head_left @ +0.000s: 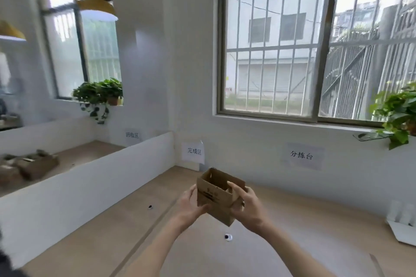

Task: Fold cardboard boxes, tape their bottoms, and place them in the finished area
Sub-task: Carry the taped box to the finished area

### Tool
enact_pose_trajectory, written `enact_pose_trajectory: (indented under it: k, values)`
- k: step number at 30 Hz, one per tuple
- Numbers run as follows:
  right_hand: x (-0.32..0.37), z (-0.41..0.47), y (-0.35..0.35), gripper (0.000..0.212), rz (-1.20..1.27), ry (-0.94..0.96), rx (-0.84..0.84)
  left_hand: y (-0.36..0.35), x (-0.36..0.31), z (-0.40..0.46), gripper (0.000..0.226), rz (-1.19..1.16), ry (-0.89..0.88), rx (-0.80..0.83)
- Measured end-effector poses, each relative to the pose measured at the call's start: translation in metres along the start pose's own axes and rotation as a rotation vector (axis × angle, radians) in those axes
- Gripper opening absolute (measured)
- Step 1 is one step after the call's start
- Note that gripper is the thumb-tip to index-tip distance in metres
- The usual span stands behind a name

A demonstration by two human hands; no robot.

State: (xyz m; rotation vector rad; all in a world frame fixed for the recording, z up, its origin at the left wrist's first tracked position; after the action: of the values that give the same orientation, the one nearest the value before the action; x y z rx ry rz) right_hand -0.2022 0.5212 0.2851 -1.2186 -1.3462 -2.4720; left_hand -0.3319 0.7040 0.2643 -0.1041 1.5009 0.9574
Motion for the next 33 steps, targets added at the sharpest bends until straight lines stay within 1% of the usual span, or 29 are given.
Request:
enact_pose_trajectory:
  k: [2,4,7,10,15,19,24,28,33]
  values:
    - [0.026,0.018,-0.037,0.07,-0.014,0.023,0.027,0.048,0.033,0.003,0.102,0.124,0.044,-0.024]
    - [0.049,0.035,-0.073,0.069,-0.014,0.035,0.051,0.096,0.065,0.003,0.103,0.223,0.07,-0.056]
    - [0.078,0.059,-0.126,0.072,0.0,0.055,0.087,0.158,0.105,0.001,0.095,0.343,0.107,-0.115]
    - [0.096,0.086,-0.175,0.076,-0.009,0.068,0.133,0.21,0.139,0.001,0.088,0.408,0.169,-0.151]
    - [0.116,0.142,-0.251,0.077,-0.017,0.104,0.219,0.278,0.193,0.022,0.084,0.524,0.215,-0.169]
    - [0.118,0.199,-0.308,0.078,-0.016,0.125,0.273,0.323,0.246,0.06,0.084,0.578,0.253,-0.162]
    - [0.108,0.286,-0.371,0.077,-0.019,0.11,0.297,0.366,0.304,0.138,0.086,0.654,0.294,-0.116]
    - [0.098,0.353,-0.409,0.077,-0.036,0.083,0.314,0.391,0.333,0.21,0.085,0.737,0.297,-0.066]
    - [0.079,0.412,-0.438,0.075,-0.048,0.014,0.279,0.402,0.361,0.286,0.082,0.759,0.258,-0.011]
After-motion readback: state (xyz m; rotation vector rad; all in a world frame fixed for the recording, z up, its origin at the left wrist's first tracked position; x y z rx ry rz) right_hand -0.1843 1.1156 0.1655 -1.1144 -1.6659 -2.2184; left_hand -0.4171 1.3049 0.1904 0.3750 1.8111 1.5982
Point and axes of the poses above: each hand's wrist, its own z-axis towards the middle knuckle, its own y-axis out of the back of the hand, x = y × z, the point moved 5 cm from there along z, towards the middle knuckle, and after that the axes turned 1 degree about x, right-handed, at the moved point
